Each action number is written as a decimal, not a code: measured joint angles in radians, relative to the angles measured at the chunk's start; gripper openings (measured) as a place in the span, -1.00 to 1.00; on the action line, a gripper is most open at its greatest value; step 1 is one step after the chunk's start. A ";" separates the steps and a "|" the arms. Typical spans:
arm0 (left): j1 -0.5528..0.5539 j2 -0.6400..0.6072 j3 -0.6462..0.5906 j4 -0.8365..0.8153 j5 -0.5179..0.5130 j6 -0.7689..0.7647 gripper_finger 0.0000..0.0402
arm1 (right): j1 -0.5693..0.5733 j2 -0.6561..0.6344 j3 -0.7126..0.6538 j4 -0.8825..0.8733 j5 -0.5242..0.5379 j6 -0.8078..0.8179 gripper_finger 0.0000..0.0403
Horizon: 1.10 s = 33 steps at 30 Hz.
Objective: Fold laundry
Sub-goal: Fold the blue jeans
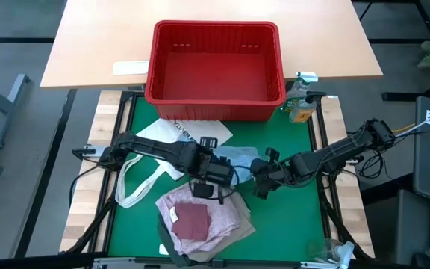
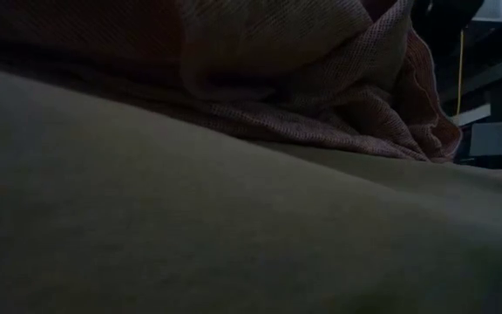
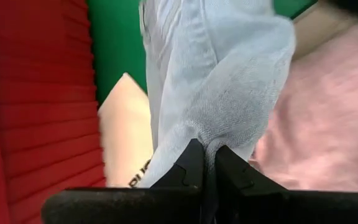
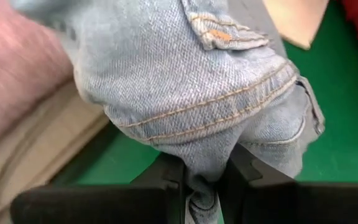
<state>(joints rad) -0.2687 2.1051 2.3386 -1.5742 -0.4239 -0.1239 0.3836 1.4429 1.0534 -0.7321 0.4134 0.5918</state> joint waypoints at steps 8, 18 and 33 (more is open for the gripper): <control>-0.090 -0.083 -0.032 0.004 0.052 -0.138 -0.98 | -0.046 0.000 0.000 0.199 -0.010 -0.131 -0.74; -0.181 -0.190 -0.234 0.011 0.066 -0.219 -0.98 | -0.091 0.000 0.000 0.434 -0.058 -0.279 -0.75; -0.221 -0.446 -0.470 0.004 0.051 -0.373 -0.98 | -0.136 0.070 0.002 0.665 -0.092 -0.309 -0.75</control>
<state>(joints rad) -0.4892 1.6591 1.8686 -1.5698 -0.3725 -0.4971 0.2478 1.5127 1.0550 -0.0668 0.3217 0.2829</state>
